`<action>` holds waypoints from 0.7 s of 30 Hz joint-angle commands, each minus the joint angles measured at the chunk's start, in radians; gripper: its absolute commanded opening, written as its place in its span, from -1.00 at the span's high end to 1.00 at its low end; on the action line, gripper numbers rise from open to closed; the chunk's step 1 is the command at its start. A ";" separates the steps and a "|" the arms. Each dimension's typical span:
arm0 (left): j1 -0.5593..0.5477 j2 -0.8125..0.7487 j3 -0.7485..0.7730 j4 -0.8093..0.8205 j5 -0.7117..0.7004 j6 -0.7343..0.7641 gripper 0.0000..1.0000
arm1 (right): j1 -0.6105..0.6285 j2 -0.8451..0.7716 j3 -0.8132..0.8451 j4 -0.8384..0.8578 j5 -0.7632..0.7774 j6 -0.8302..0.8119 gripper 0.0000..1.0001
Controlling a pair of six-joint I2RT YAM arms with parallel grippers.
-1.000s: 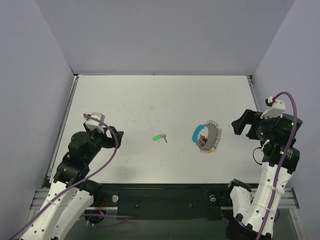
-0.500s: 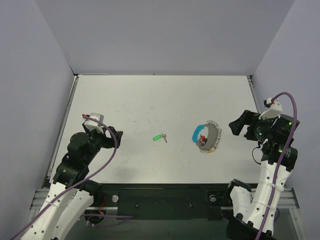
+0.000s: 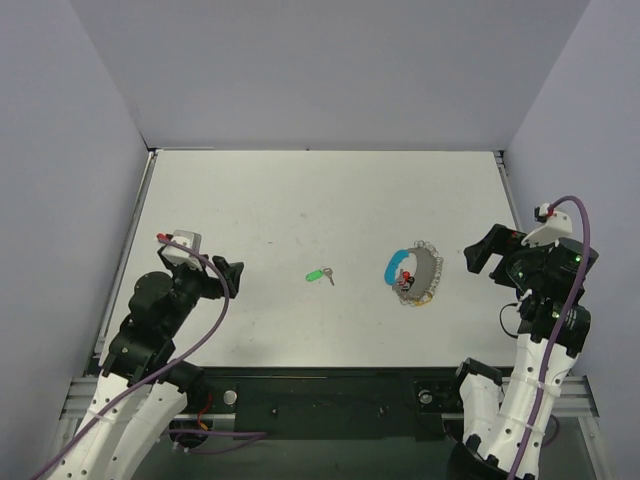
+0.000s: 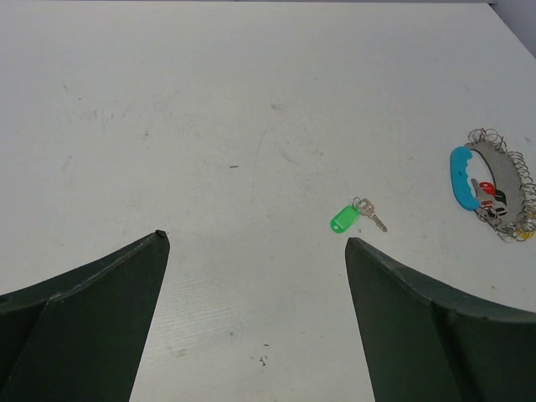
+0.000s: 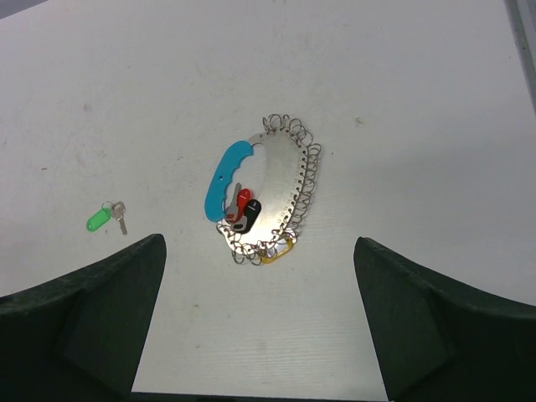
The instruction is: Put the keys on the keyring
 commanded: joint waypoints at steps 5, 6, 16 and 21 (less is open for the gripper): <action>0.004 -0.026 -0.014 0.052 -0.036 -0.008 -0.94 | -0.008 -0.008 -0.034 0.052 0.006 0.048 -0.78; 0.004 -0.025 -0.013 0.052 -0.035 -0.007 -0.94 | -0.008 -0.008 -0.039 0.055 0.004 0.049 -0.78; 0.004 -0.016 -0.011 0.048 -0.035 -0.004 -0.94 | -0.010 0.002 -0.057 0.064 0.003 0.034 -0.78; 0.004 -0.015 -0.013 0.049 -0.036 -0.002 -0.94 | -0.009 0.004 -0.071 0.072 0.001 0.034 -0.79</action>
